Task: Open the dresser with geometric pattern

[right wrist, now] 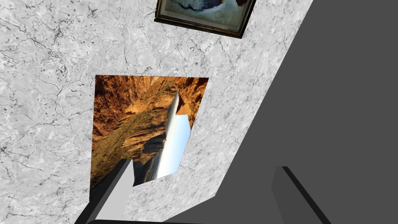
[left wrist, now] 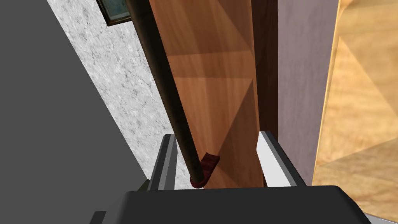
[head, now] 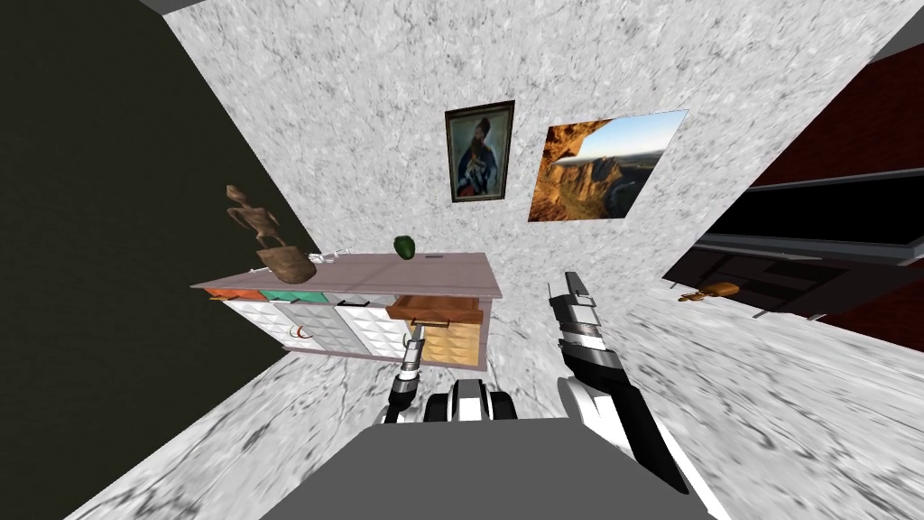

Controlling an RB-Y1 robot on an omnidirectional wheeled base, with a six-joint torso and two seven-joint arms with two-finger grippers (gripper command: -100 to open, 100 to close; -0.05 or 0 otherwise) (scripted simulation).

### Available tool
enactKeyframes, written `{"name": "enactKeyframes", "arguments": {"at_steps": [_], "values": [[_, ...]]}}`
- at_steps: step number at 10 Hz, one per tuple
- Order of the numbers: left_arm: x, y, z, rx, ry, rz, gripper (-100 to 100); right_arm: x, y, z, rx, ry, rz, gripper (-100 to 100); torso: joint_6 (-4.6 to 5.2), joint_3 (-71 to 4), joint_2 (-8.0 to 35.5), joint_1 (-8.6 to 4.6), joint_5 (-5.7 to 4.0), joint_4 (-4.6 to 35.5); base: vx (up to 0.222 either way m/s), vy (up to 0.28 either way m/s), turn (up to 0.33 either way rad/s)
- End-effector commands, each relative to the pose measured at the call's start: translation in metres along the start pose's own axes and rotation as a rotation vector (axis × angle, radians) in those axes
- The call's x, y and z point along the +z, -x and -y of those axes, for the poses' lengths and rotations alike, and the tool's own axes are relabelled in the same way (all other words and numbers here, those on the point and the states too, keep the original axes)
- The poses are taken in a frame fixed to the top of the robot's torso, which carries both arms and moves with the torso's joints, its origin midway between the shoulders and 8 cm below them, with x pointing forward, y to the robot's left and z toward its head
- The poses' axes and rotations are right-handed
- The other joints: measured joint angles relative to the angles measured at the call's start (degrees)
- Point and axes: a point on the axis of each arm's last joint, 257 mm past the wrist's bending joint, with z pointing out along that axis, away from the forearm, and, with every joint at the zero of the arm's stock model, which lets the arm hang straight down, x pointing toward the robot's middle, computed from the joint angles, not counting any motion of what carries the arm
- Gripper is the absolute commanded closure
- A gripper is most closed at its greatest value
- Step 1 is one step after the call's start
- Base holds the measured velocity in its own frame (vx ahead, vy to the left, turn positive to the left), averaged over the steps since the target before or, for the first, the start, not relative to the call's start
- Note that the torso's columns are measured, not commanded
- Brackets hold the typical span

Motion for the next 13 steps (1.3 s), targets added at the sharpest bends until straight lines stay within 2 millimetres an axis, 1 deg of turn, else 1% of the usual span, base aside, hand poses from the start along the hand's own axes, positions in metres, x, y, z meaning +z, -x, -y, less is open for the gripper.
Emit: {"name": "enactKeyframes", "arguments": {"at_steps": [1,2,4,5,7,10,11,12,13], "values": [[-0.004,0.0,0.001,0.001,-0.002,0.001,100,0.0,0.0,0.0,0.0,0.0,0.0,0,0.02,-0.03,-0.07,0.0,0.02,-0.05,0.0,0.0,0.0],[0.005,0.0,0.001,-0.004,0.002,-0.003,100,0.0,0.0,0.0,0.0,0.0,0.0,0,-0.01,-0.06,-0.14,0.04,0.05,-0.12,-0.101,-0.005,0.034],[0.015,0.001,0.001,-0.009,0.003,-0.007,100,0.0,0.0,0.0,0.0,0.0,0.0,0,-0.06,0.15,0.24,0.14,0.07,-0.04,-0.184,0.006,0.029],[0.026,0.002,-0.002,-0.009,0.014,-0.008,-100,0.0,0.0,0.0,0.0,0.0,0.0,0,-0.08,0.15,0.27,0.1,0.03,0.03,-0.145,0.002,0.03],[0.044,0.004,-0.001,-0.012,0.015,-0.011,-100,0.0,0.0,0.0,0.0,0.0,0.0,0,-0.08,-0.29,-0.5,0.18,0.08,-0.2,-0.071,-0.009,0.01],[0.071,0.007,0.002,-0.015,0.014,-0.013,-100,0.0,0.0,0.0,0.0,0.0,0.0,0,-0.08,0.03,0.07,0.05,-0.08,0.2,-0.053,-0.007,0.011],[0.071,0.007,0.002,-0.015,0.014,-0.013,-100,0.0,0.0,0.0,0.0,0.0,0.0,0,-0.13,0.17,0.3,0.06,-0.1,0.28,-0.039,0.002,-0.001],[0.089,0.009,0.005,-0.018,0.013,-0.015,-100,0.0,0.0,0.0,0.0,0.0,0.0,0,-0.16,0.22,0.39,0.06,-0.12,0.36,-0.057,-0.007,0.029],[0.089,0.009,0.005,-0.018,0.013,-0.015,-100,0.0,0.0,0.0,0.0,0.0,0.0,0,-0.15,0.27,0.5,0.0,-0.18,0.49,-0.063,-0.01,0.001]]}}
